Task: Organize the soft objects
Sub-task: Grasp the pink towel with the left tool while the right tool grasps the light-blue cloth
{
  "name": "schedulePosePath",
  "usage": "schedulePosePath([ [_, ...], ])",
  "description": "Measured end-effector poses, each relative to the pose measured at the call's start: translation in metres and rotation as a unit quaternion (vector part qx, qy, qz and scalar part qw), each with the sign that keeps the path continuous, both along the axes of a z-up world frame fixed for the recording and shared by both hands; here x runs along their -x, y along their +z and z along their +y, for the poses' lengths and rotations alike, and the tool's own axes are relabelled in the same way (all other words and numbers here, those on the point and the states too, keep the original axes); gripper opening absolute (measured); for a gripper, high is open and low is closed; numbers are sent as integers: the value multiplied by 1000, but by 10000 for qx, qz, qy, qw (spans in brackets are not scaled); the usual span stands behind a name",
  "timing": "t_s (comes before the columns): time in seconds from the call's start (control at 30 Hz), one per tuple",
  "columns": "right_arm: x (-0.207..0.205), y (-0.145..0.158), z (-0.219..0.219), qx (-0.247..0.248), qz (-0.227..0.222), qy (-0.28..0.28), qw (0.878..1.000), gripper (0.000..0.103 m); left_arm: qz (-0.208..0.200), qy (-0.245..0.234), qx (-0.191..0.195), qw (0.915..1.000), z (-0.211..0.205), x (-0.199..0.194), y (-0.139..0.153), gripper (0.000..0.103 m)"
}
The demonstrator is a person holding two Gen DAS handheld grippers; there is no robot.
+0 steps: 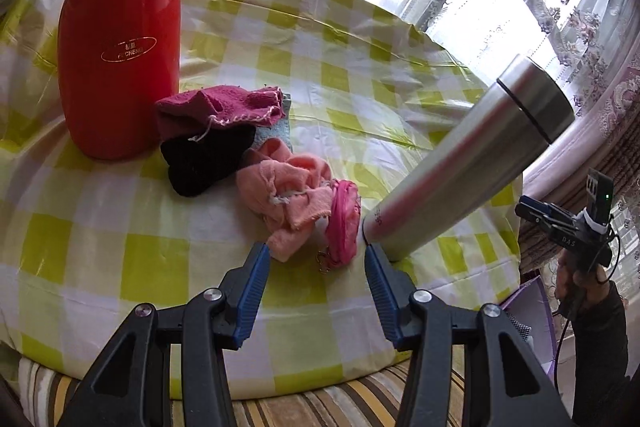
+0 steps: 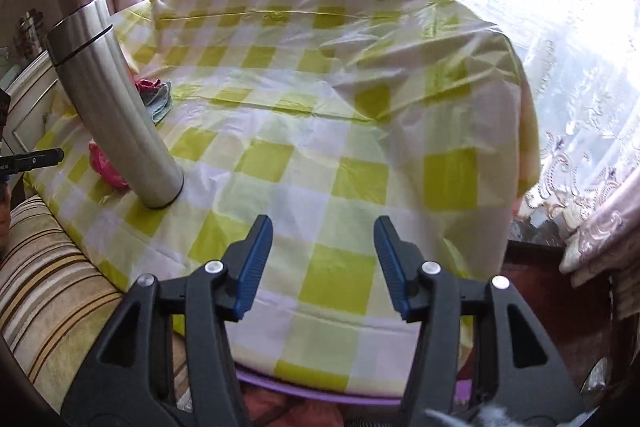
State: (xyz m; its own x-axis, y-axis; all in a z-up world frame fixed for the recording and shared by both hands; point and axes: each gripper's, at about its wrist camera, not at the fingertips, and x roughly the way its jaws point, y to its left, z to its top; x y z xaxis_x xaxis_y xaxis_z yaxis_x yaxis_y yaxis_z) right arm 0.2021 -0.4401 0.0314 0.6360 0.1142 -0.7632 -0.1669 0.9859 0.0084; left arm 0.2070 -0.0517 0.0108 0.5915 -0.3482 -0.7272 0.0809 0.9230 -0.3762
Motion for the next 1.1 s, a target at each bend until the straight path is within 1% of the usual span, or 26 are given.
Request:
schedulePosePath([
  [0.1,-50,2,10,11,68,566,9984,59,77,67,-15,9999,3,-13,-5,51],
  [0.23,-108,0,32,18,115,1298,9915,65,197,165,30,9997,6,-29,-13,51],
  [0.3,-134,-4,47,-57,137,1648,9862,65,259,211,86,9994,7,-37,-18,51],
  [0.4,-172,-16,70,-245,255,2016,9788,66,419,291,228,9984,7,-48,-26,51],
  [0.47,-193,-25,88,-390,349,2286,9721,66,490,349,296,9978,8,-53,-31,51],
  [0.57,-219,-41,120,-424,535,2699,9605,66,573,418,395,9967,10,-60,-39,51],
  [0.7,-246,-59,162,-390,852,3226,9419,66,653,455,492,9956,12,-66,-47,51],
  [0.83,-264,-69,192,-594,1092,3646,9228,66,643,410,566,9955,11,-68,-50,51],
  [0.97,-271,-79,218,-658,1260,3898,9099,66,598,400,618,9955,13,-69,-52,51],
  [1.1,-271,-84,239,-725,1308,4119,8989,66,563,366,655,9956,12,-68,-54,51],
])
